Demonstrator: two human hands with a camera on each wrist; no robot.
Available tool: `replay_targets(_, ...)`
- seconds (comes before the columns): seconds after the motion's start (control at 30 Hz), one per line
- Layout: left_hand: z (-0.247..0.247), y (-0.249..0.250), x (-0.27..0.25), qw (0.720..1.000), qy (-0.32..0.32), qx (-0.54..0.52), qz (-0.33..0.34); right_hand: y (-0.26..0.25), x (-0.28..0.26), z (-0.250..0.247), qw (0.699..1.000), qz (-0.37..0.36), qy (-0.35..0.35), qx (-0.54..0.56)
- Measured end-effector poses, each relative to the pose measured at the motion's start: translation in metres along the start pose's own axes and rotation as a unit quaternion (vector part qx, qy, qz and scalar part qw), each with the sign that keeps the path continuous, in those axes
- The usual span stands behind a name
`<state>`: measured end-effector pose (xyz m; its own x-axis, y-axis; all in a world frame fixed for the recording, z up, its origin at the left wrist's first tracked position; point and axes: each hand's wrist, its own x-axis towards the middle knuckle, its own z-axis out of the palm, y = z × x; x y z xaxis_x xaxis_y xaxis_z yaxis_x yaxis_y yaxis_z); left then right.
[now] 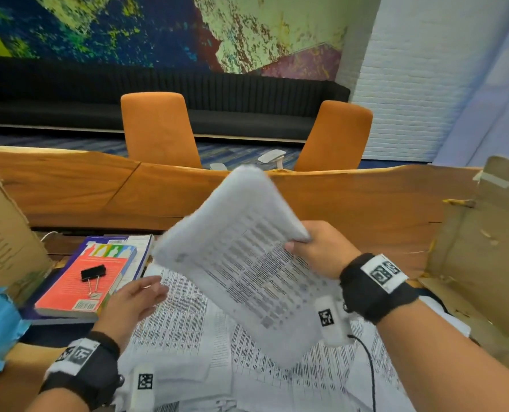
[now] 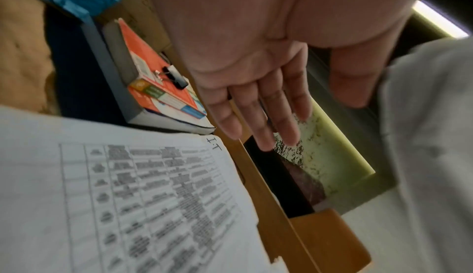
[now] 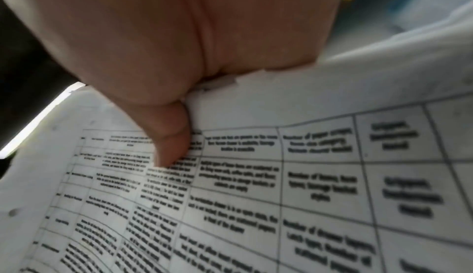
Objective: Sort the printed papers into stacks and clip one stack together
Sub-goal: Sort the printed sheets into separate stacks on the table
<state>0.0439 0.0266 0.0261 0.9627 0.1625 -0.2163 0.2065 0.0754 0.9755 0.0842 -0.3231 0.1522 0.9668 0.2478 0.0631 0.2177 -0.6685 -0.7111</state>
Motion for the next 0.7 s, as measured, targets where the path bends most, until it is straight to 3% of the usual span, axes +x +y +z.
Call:
replay_targets(0.17,0.064,0.014,-0.022,0.989,-0.113,-0.09,-0.022,0.028,-0.021,0.041,0.971,0.1,0.016,0.216)
replay_targets(0.3,0.111,0.03,-0.037,0.997,-0.009,-0.079,0.011,0.016,-0.033,0.086,0.95,0.135,0.146,0.241)
replay_targets(0.37,0.125,0.037,-0.039,0.996,-0.017,-0.081,0.035,0.003,-0.034,0.096,0.944,0.11,0.192,0.243)
replay_targets(0.5,0.116,0.051,-0.041,0.992,-0.052,-0.043,0.103,-0.01,-0.037,0.088,0.934,0.042,0.237,0.264)
replay_targets(0.6,0.094,0.043,-0.034,0.993,-0.035,-0.01,0.114,-0.002,-0.038,0.079,0.926,0.048,0.253,0.276)
replay_targets(0.7,0.094,0.031,-0.035,0.996,-0.022,0.02,0.082,0.01,-0.039,0.09,0.929,0.083,0.227,0.281)
